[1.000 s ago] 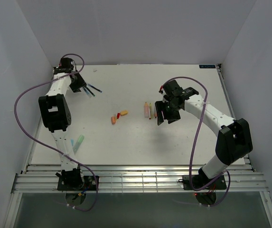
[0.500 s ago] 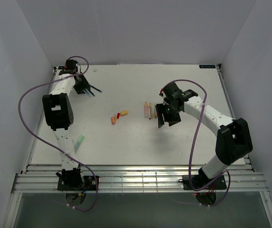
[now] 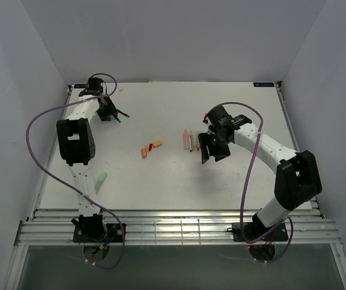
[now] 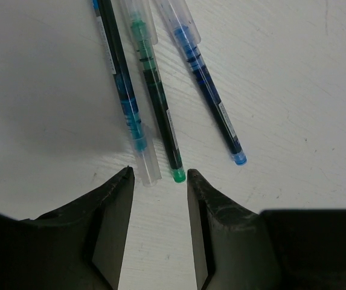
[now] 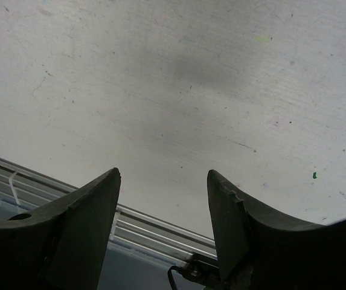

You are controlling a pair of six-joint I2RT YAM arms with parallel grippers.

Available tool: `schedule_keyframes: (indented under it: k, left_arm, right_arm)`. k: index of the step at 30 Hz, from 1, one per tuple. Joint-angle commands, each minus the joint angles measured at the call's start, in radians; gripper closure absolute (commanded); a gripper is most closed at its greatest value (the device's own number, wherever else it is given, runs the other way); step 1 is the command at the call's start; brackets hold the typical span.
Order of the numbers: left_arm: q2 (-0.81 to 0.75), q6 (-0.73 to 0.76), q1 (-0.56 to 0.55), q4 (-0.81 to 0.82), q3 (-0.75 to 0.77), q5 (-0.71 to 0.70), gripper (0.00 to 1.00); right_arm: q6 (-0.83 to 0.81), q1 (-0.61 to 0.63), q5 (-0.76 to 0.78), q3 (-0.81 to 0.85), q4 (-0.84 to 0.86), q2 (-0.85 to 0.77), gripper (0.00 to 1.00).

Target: Open the pen caps

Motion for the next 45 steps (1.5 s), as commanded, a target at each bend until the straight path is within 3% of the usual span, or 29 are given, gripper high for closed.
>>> schedule_keyframes:
  k: [1,32,45]
  left_arm:
    - [-0.022,0.012,-0.001,0.024,-0.028,-0.049,0.50]
    - [0.051,0.072,-0.003,-0.024,0.013,-0.086,0.53]
    - [0.030,0.087,-0.001,-0.044,-0.077,-0.129,0.66]
  right_arm:
    - [-0.005,0.000,0.008,-0.009,0.020,-0.030,0.35]
    - [-0.013,-0.012,0.011,-0.027,0.029,-0.032,0.35]
    - [-0.011,-0.010,0.017,-0.043,0.040,-0.039,0.36]
